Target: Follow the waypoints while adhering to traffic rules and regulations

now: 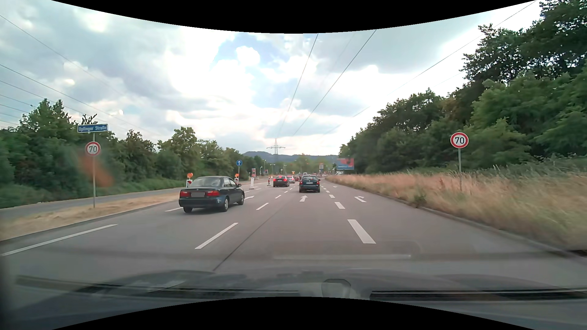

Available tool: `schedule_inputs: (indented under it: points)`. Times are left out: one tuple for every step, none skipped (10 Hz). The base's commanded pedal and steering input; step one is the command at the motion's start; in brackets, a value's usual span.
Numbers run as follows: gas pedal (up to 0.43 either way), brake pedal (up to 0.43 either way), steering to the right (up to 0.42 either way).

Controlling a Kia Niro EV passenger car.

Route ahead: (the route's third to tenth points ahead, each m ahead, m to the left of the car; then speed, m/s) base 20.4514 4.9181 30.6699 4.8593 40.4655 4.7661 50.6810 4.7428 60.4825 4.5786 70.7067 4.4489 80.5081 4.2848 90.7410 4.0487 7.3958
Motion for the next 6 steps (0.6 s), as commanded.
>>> schedule_inputs:
  points:
    - [0.177,0.0,0.024]
    - [0.189,0.0,0.04]
    - [0.189,0.0,0.054]
    - [0.189,0.0,0.055]
    - [0.197,0.0,0.055]
    - [0.197,0.0,0.055]
